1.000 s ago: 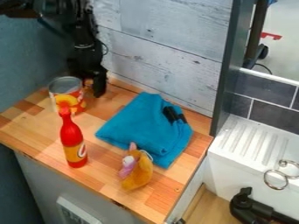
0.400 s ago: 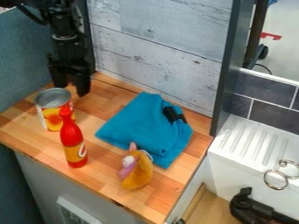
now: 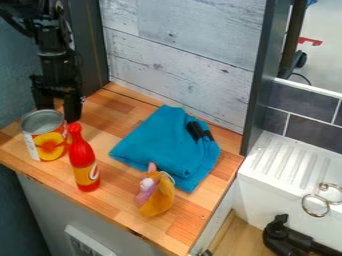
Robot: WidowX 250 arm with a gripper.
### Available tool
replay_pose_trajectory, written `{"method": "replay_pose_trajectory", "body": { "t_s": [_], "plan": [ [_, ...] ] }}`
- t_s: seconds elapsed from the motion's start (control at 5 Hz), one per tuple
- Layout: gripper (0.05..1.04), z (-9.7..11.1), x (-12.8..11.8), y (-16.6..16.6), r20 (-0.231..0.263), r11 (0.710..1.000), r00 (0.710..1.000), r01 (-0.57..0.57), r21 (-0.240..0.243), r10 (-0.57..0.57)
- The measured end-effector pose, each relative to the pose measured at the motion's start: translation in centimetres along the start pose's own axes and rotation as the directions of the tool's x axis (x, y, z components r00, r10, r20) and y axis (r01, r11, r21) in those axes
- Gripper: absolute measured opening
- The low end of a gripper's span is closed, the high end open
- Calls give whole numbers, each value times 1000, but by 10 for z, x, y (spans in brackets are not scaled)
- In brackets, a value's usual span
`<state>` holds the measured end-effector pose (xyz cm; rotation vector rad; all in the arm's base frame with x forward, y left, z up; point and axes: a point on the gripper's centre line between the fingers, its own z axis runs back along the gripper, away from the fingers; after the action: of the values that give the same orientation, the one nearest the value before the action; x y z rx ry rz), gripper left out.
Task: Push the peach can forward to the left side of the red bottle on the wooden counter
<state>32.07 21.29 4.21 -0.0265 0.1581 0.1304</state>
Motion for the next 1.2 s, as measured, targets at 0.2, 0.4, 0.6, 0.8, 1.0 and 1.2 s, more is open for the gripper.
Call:
{"method": "replay_pose_trajectory", "body": {
  "t_s": [0.2, 0.4, 0.6, 0.8, 1.0, 1.2],
  "plan": [
    [1001, -1, -9, 4, -38, 1000, 999, -10, -12, 10],
    [1001, 0, -14, 7, -61, 1000, 998, -26, -13, 25],
    [1001, 18, 2, 7, 20, 1000, 1000, 10, -25, -10],
    [1001, 46, 13, -4, 92, 998, 994, 56, -18, -54],
    [1001, 78, 18, -42, 82, 986, 985, 159, -52, -155],
    [1001, 87, 10, -82, 33, 973, 975, 222, -64, -221]
  ]
}}
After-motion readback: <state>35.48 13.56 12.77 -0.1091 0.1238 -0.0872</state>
